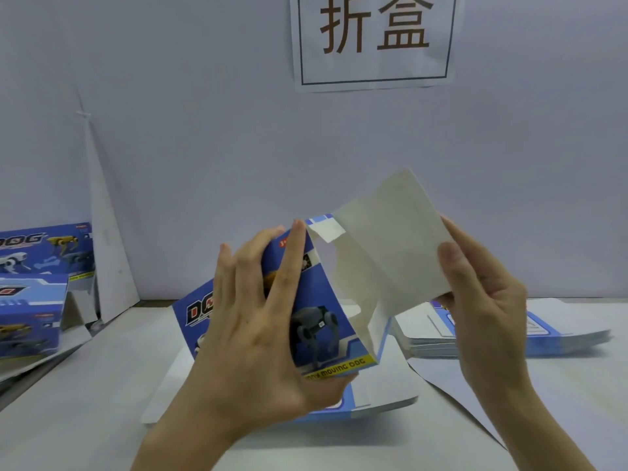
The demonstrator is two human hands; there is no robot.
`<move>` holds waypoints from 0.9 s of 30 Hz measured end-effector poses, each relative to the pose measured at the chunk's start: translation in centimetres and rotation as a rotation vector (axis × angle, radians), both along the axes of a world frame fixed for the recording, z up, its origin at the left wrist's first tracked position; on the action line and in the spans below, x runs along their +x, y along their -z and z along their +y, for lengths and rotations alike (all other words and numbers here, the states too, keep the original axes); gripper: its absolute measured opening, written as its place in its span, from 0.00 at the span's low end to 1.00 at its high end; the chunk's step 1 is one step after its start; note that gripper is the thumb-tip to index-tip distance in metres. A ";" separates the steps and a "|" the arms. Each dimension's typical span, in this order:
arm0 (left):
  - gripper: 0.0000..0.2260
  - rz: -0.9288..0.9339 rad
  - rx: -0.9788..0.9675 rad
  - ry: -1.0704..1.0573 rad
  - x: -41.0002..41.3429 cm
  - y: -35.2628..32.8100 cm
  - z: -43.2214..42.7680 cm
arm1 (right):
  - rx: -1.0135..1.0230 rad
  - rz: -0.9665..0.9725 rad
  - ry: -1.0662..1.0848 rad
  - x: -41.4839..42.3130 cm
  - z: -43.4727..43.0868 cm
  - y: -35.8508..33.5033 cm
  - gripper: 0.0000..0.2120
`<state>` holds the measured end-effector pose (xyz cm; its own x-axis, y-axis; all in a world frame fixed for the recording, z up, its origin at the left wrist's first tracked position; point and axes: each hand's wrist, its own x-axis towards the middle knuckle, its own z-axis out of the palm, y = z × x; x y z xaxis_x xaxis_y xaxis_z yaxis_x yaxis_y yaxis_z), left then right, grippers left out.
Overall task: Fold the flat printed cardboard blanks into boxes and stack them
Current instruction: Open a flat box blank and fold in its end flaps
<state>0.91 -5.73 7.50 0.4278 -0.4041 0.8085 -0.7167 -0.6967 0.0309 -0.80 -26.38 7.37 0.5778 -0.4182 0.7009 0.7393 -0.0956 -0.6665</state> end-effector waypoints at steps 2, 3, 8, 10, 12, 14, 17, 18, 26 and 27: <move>0.50 -0.012 0.013 0.007 0.4 0.1 0.1 | 0.106 0.096 -0.248 0.1 -0.4 -0.2 0.14; 0.50 -0.012 0.015 0.014 0.5 0.2 0.1 | 0.149 0.134 -0.330 0.2 -0.6 -0.2 0.14; 0.53 0.010 0.056 0.045 1.0 0.8 0.1 | 0.137 0.288 -0.405 0.3 -1.3 0.3 0.10; 0.54 0.012 0.061 0.042 1.0 0.8 0.2 | 0.204 0.312 -0.556 0.3 -1.3 0.2 0.08; 0.54 0.009 0.051 0.049 0.9 0.7 0.2 | 0.143 0.333 -0.492 0.3 -1.1 0.1 0.13; 0.53 -0.004 0.032 0.056 0.9 0.7 0.1 | 0.114 0.333 -0.386 0.5 -1.2 0.0 0.13; 0.53 0.003 0.049 0.063 0.8 0.7 0.0 | 0.104 0.362 -0.306 0.5 -1.4 -0.2 0.12; 0.53 0.013 0.070 0.070 0.8 0.8 0.0 | 0.096 0.382 -0.282 0.4 -1.4 -0.2 0.13; 0.49 0.019 0.110 0.109 0.7 0.9 0.0 | 0.095 0.339 0.026 0.4 -1.0 -0.1 0.10; 0.49 0.017 0.116 0.101 0.7 0.9 0.0 | 0.089 0.338 0.031 0.4 -1.1 -0.1 0.11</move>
<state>1.64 -5.74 6.63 0.3932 -0.5364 0.7468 -0.7837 -0.6203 -0.0329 -0.40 -27.47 7.51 0.7567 -0.4906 0.4322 0.4733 -0.0450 -0.8798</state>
